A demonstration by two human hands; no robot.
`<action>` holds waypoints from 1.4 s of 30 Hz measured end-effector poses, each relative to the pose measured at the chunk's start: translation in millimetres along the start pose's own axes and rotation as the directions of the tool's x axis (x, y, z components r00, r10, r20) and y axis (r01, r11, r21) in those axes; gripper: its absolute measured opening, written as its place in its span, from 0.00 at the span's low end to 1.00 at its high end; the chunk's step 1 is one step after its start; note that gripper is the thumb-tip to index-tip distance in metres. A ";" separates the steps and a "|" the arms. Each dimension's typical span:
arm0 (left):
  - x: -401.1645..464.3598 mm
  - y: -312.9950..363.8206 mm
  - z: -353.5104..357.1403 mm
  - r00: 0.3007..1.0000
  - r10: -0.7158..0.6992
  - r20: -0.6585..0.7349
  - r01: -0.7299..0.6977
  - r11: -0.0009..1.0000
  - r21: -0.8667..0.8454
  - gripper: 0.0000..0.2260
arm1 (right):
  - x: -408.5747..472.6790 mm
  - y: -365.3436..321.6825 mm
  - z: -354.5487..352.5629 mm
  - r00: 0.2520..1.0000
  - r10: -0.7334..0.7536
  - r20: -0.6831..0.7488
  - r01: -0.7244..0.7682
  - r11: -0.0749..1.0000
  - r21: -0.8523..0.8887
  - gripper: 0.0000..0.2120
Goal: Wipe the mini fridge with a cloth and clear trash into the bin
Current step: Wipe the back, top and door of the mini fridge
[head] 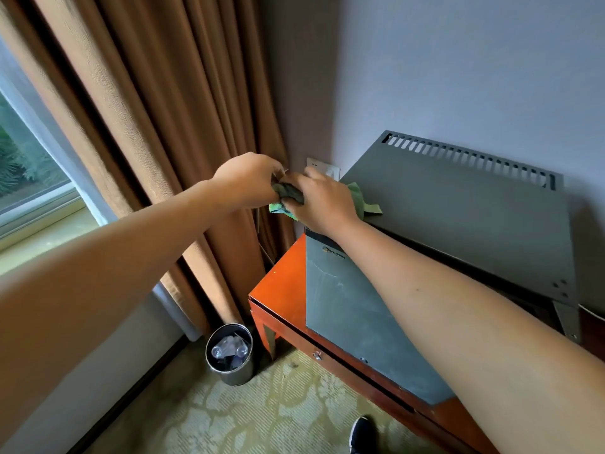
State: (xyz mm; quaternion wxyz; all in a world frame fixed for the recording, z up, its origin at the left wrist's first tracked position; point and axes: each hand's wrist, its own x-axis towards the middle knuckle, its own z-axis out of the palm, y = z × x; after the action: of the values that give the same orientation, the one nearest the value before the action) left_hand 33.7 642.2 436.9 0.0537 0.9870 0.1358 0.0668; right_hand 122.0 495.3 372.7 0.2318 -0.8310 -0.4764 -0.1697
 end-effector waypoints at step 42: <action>-84.2 262.0 21.4 0.988 0.067 0.137 -0.073 0.996 0.044 0.14 | -213.4 98.0 -150.4 0.986 0.121 0.113 -0.115 0.992 -0.051 0.19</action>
State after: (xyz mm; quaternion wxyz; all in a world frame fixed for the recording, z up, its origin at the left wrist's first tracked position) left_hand 24.8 366.3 438.4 0.0360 0.9945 0.0987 -0.0016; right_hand 93.8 218.0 369.1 0.1947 -0.8711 -0.4352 -0.1176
